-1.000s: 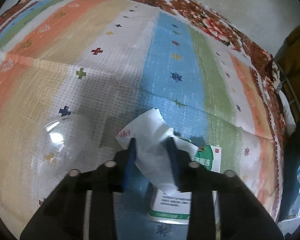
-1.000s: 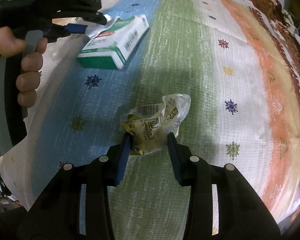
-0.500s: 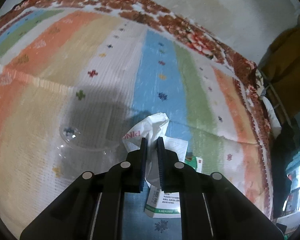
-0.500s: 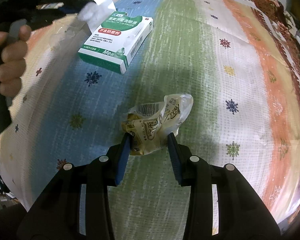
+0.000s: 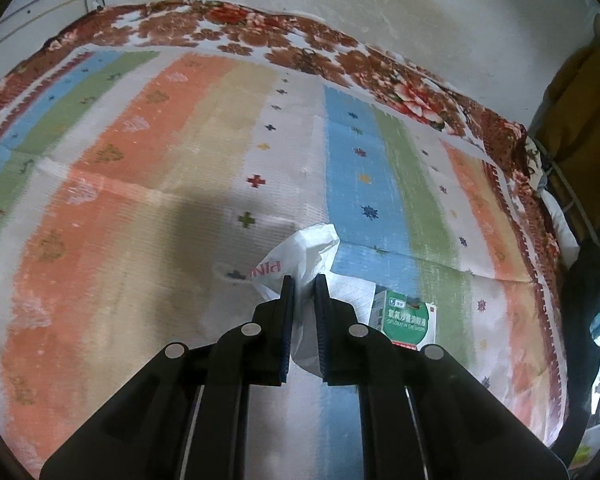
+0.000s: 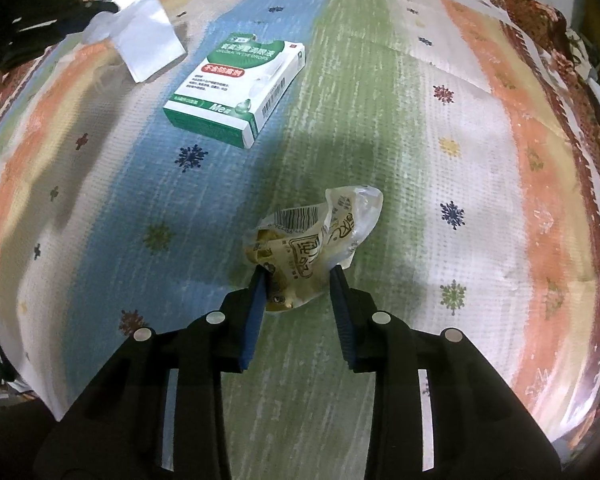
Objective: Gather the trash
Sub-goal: 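Carry the gold wrapper with the right tool while the left carries the white paper to the bin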
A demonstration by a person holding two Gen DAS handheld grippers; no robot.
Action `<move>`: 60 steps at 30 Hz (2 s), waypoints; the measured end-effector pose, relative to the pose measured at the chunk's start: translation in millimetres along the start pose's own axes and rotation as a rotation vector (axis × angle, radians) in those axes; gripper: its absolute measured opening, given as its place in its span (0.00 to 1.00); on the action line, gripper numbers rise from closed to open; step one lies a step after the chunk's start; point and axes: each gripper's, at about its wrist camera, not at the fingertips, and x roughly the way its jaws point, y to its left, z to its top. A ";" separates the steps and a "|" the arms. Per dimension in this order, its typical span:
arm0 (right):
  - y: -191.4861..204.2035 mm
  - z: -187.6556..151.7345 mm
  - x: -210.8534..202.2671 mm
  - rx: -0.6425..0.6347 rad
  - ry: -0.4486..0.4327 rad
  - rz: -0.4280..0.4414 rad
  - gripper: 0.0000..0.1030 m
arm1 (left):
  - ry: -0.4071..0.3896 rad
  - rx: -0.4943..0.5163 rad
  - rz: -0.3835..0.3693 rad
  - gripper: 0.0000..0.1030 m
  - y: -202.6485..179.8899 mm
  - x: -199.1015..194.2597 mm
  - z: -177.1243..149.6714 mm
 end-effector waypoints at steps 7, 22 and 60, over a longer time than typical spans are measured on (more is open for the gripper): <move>4.1 -0.6 -27.0 0.008 -0.037 0.019 0.28 | -0.031 0.037 0.030 0.09 -1.7 -37.6 -0.4; 12.4 -15.9 -97.4 0.058 -0.131 0.082 0.26 | -0.069 0.044 0.049 0.09 -4.0 -135.8 -29.4; 38.1 -152.9 -220.2 0.025 -0.280 0.222 0.25 | -0.045 0.087 -0.204 0.09 -24.3 -278.9 -179.3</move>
